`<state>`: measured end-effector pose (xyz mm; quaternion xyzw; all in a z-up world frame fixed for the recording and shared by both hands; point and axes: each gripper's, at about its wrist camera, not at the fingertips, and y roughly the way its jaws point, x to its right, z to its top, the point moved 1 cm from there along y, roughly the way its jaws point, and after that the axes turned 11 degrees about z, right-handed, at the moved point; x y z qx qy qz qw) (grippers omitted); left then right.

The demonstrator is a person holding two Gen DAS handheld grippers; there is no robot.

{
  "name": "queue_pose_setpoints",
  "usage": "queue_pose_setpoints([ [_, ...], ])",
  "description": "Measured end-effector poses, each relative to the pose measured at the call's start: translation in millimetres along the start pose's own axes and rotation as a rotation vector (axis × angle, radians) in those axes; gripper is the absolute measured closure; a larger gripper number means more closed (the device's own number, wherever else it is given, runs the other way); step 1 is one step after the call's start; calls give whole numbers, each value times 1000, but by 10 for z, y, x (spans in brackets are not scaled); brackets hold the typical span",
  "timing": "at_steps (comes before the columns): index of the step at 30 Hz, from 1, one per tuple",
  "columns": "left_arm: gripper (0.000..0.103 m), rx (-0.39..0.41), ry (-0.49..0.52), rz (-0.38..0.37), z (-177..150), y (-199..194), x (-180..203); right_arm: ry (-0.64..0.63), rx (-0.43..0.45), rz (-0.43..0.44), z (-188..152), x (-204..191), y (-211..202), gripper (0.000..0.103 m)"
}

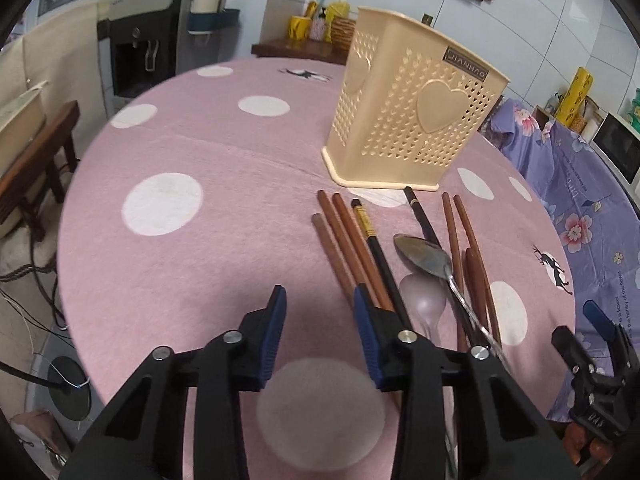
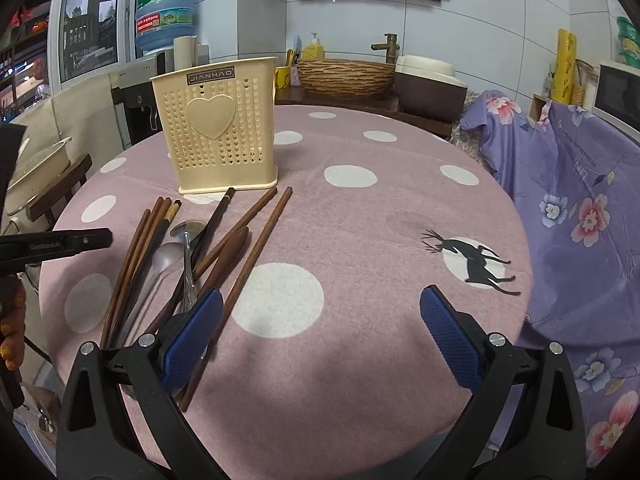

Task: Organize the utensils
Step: 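Lower the left tool onto a wooden chopstick and close it while the right tool grasps another chopstick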

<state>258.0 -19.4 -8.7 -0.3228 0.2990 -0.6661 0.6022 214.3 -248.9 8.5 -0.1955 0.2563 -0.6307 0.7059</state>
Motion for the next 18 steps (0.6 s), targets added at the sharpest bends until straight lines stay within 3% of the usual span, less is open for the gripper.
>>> queue_pose_setpoints([
  [5,74,-38,25,42,57,174,109,20,-20,19,45,10,98,5],
  [9,75,-20,49,94,88,216,134,39,-40,26,101,30,181,5],
  [18,76,-54,39,120,154,208,-16,68,-92,2,289,125,400,6],
])
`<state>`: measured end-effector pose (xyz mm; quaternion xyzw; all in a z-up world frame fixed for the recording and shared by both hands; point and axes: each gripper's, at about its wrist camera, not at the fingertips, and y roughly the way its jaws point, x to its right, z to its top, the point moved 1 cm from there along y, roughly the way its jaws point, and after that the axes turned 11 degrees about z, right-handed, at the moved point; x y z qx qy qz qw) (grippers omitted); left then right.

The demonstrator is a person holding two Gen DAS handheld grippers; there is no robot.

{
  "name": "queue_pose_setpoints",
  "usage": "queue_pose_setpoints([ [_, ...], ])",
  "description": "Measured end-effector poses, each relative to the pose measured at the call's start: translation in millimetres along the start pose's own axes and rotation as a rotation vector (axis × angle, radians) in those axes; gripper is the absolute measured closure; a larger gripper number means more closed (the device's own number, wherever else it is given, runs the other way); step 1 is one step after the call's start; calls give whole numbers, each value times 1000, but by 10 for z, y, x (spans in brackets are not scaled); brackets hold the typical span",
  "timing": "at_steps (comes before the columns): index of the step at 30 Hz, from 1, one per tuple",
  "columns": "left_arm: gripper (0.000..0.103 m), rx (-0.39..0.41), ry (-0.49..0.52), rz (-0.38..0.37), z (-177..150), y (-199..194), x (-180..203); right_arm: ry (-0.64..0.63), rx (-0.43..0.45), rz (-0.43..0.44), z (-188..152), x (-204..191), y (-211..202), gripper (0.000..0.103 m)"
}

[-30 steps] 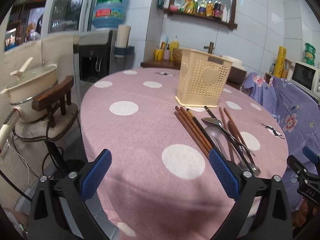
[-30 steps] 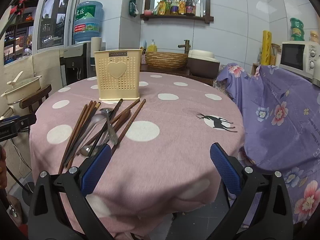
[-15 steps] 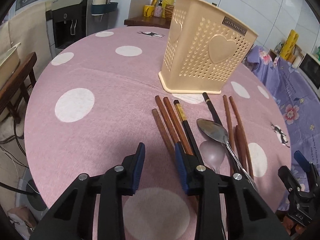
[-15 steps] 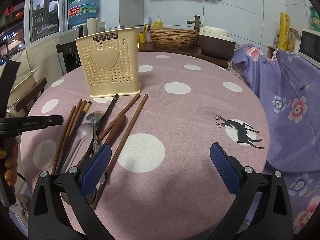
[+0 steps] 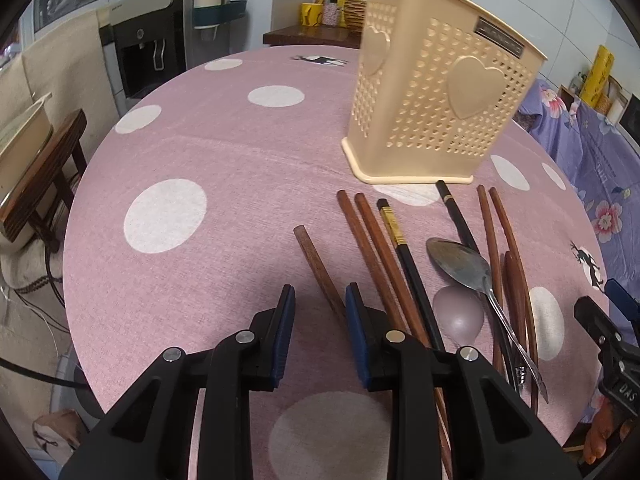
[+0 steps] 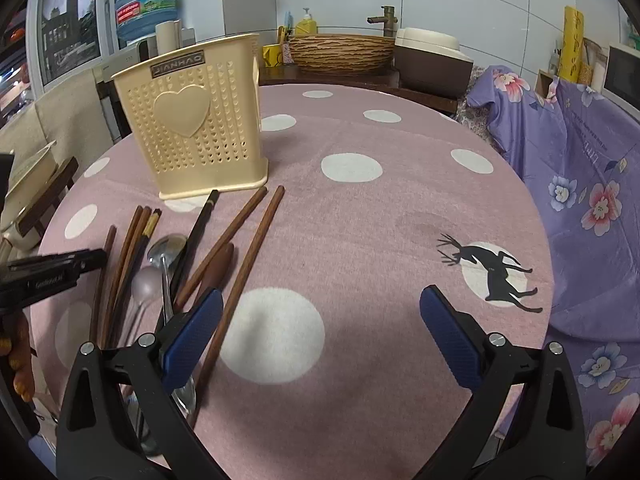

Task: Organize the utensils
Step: 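Lower the left tool onto a wooden chopstick and close it while the right tool grasps another chopstick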

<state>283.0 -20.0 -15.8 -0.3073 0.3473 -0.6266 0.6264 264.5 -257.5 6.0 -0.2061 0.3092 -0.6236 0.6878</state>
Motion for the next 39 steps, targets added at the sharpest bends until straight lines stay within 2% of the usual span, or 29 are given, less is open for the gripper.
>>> queue_pose_setpoints([
  [3,76,-9,-12,-8,56,26,13,3,-25,16,122,-50,141,13],
  [8,76,-10,-16,-8,73,54,78,46,-87,12,328,-104,445,33],
  [12,76,-11,-29,-5,83,72,83,93,-138,12,480,-125,679,45],
  [16,76,-5,-28,13,95,89,126,96,-191,-8,549,-201,892,60],
  [20,76,6,-25,25,119,115,158,82,-222,-24,573,-285,1007,70],
  [23,79,8,-26,35,144,133,168,76,-217,-43,583,-308,1031,74],
  [28,91,13,-36,48,171,161,168,84,-204,-51,627,-274,1072,85],
  [31,92,12,-44,45,183,170,161,76,-199,-54,644,-262,1093,93],
  [39,94,30,-34,60,205,187,212,102,-194,-8,661,-165,1092,95],
])
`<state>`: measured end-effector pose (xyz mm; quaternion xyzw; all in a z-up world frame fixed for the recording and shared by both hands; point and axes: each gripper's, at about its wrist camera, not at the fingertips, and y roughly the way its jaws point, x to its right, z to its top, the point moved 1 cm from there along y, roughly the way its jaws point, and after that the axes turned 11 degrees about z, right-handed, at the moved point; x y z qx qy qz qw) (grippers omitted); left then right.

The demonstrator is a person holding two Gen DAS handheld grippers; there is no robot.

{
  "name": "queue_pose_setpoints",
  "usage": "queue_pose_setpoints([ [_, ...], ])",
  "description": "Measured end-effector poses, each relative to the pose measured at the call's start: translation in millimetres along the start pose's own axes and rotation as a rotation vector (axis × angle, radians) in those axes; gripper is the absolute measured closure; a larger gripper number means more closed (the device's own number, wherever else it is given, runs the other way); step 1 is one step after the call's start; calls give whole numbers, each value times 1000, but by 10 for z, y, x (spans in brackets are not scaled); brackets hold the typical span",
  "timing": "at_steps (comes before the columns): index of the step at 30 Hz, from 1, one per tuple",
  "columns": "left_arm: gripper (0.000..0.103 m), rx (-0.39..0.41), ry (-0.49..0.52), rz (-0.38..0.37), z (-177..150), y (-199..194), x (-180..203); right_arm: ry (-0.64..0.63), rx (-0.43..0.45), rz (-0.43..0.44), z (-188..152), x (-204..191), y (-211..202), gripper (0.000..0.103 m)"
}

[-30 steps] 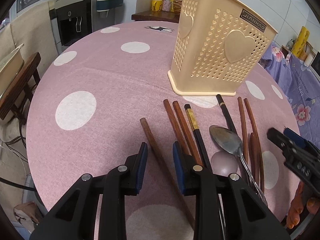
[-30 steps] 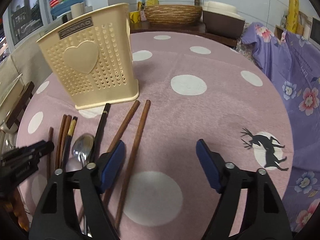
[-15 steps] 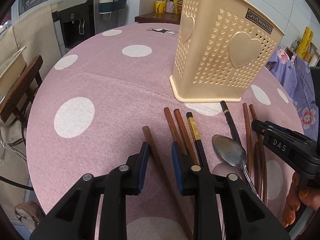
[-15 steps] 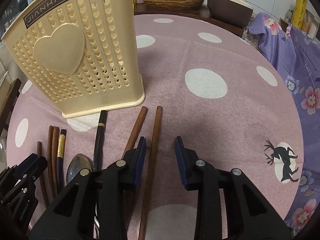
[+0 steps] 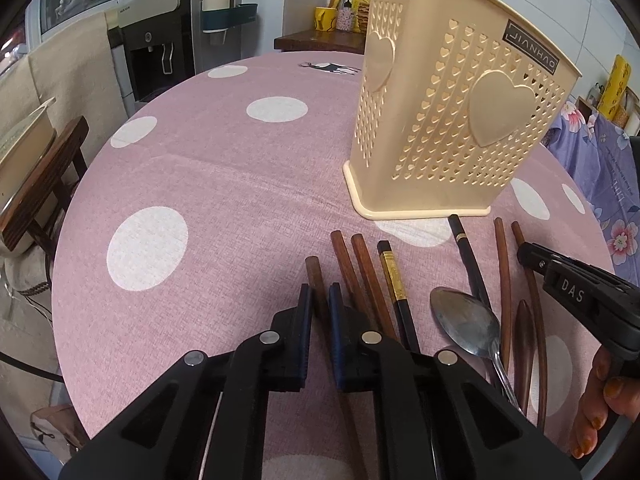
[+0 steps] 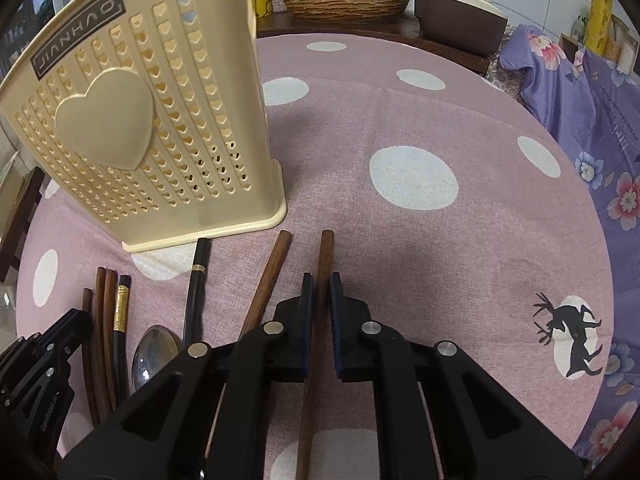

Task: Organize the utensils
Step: 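Lower the left tool onto a wooden chopstick and close it while the right tool grasps another chopstick, then lift the held chopsticks upright with both tools and carry them over the beige holder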

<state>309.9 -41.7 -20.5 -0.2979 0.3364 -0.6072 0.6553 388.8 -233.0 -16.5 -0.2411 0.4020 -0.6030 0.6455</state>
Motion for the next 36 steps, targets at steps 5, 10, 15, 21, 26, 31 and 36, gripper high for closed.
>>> queue_pose_setpoints([
  [5,94,18,-13,-17,37,-42,-9,21,38,37,75,99,-104,95],
  [10,94,93,-31,-49,208,-280,-93,19,99,81,185,152,-367,95],
  [15,95,182,-59,-92,461,-630,-239,10,192,128,337,206,-783,95],
  [21,95,274,-78,-121,713,-997,-353,-15,274,186,518,229,-1279,95],
  [26,95,335,-67,-117,794,-1207,-425,-36,298,210,536,237,-1535,95],
  [31,95,329,-75,-146,811,-1262,-515,-78,307,223,527,192,-1683,96],
  [36,95,348,-62,-145,824,-1352,-552,-106,293,235,545,145,-1743,96],
])
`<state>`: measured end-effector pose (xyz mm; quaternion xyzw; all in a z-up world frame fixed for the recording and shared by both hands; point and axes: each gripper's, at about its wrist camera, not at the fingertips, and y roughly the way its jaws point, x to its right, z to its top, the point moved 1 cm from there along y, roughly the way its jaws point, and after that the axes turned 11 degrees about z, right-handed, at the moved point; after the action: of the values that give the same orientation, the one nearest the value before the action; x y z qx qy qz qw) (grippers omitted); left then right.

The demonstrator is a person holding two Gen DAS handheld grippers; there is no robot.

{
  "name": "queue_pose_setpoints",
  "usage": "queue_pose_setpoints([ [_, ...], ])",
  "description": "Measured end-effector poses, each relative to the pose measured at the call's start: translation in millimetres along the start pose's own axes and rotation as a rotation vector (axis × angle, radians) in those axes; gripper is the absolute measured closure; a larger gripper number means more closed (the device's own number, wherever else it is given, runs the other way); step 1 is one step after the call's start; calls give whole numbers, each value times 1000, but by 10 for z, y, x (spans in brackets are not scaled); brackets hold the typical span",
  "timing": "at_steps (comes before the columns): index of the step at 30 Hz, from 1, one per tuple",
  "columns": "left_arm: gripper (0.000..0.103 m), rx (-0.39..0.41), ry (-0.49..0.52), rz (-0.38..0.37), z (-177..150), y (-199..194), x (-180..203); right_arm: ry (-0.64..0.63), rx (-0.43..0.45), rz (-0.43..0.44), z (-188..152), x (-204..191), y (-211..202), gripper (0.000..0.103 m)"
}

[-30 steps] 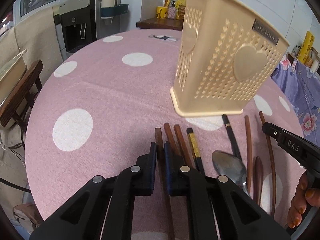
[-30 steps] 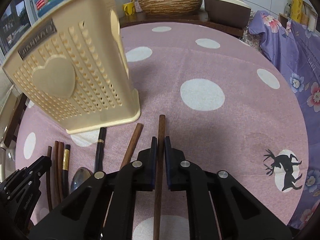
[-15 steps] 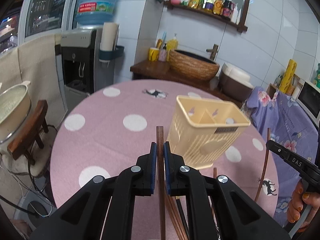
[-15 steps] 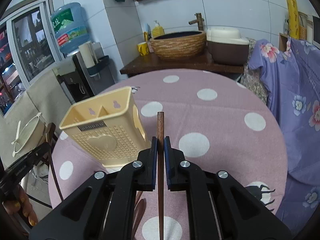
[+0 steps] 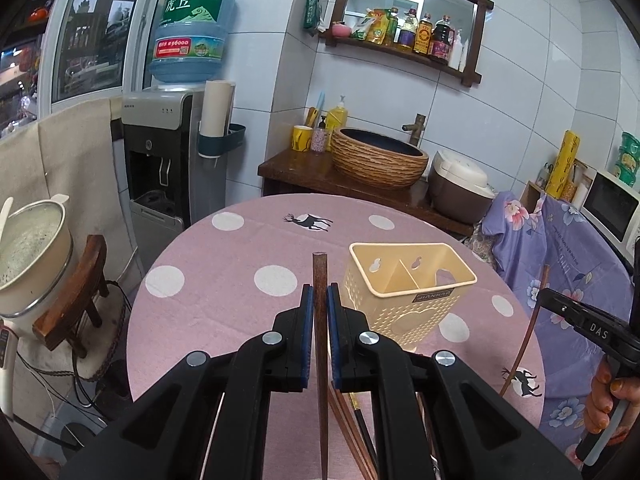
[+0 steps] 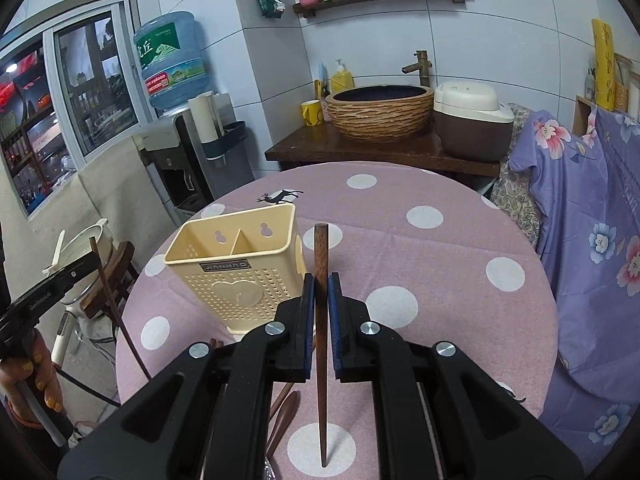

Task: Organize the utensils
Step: 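Lift the held chopsticks upright with both tools and carry them over the beige holder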

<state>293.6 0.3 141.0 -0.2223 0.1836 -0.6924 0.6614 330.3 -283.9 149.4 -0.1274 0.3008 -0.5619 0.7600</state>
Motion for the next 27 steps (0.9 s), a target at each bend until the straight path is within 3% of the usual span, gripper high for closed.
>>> queue_pose_setpoints([
  [6,95,24,-2,-18,181,-130,-48,8,23,19,181,7,-187,96],
  [11,95,86,-7,-29,548,-343,-28,3,53,37,476,-93,-370,96],
  [21,95,285,-97,-31,1462,-663,316,-42,347,43,1458,-608,-854,96],
  [23,95,313,-102,-17,1486,-615,416,-47,409,34,1542,-687,-819,96],
  [27,95,349,-90,36,1328,-381,605,-57,451,-11,1508,-763,-525,96],
])
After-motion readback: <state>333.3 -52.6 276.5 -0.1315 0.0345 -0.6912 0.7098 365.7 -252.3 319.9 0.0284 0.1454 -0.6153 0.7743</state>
